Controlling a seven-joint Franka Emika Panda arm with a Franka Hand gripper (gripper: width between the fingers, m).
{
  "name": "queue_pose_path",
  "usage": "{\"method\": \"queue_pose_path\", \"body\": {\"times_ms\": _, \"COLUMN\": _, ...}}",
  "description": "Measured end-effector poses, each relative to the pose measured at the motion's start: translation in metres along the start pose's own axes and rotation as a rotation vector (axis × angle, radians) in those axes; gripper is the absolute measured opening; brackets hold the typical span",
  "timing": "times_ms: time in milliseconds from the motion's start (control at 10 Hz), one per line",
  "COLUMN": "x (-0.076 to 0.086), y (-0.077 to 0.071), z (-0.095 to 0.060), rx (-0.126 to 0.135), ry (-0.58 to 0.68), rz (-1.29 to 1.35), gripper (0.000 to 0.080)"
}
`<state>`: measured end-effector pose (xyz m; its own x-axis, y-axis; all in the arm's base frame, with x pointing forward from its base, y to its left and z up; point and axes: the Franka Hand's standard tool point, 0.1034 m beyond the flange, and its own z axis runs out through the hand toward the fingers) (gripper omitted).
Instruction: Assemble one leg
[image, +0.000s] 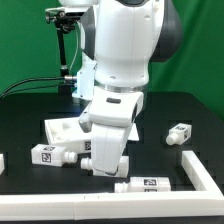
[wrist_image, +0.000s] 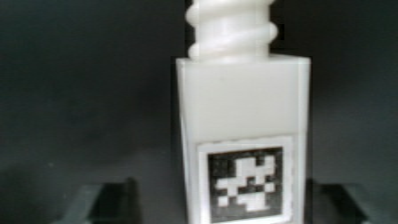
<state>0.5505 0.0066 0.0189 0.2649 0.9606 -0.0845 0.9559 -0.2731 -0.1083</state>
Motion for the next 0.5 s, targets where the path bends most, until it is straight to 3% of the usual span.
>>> {"method": "queue_pose_path", "body": {"times_ms": 100, "x": 0.000, "y": 0.000, "z": 0.000, "rx": -0.001, "ry": 0.000, "rz": 0.000, "gripper": 0.0393}}
{"method": "queue_pose_path", "body": {"times_ms": 200, "x": 0.000, "y": 0.000, "z": 0.000, "rx": -0.001, "ry": 0.000, "rz": 0.000, "gripper": 0.0284}}
{"method": "queue_pose_path", "body": {"times_ms": 300, "x": -0.001, "y": 0.001, "z": -0.001, "rx": -0.001, "ry": 0.000, "rz": 0.001, "gripper": 0.0284}}
{"method": "queue_pose_path", "body": {"times_ms": 400, "x": -0.010, "y": 0.002, "z": -0.010, "rx": 0.005, "ry": -0.012, "rz": 0.009, "gripper": 0.0284}}
{"method": "queue_pose_path", "body": {"times_ms": 500, "x": -0.025, "y": 0.007, "z": -0.028, "rx": 0.009, "ry": -0.030, "rz": 0.030, "gripper": 0.0284}}
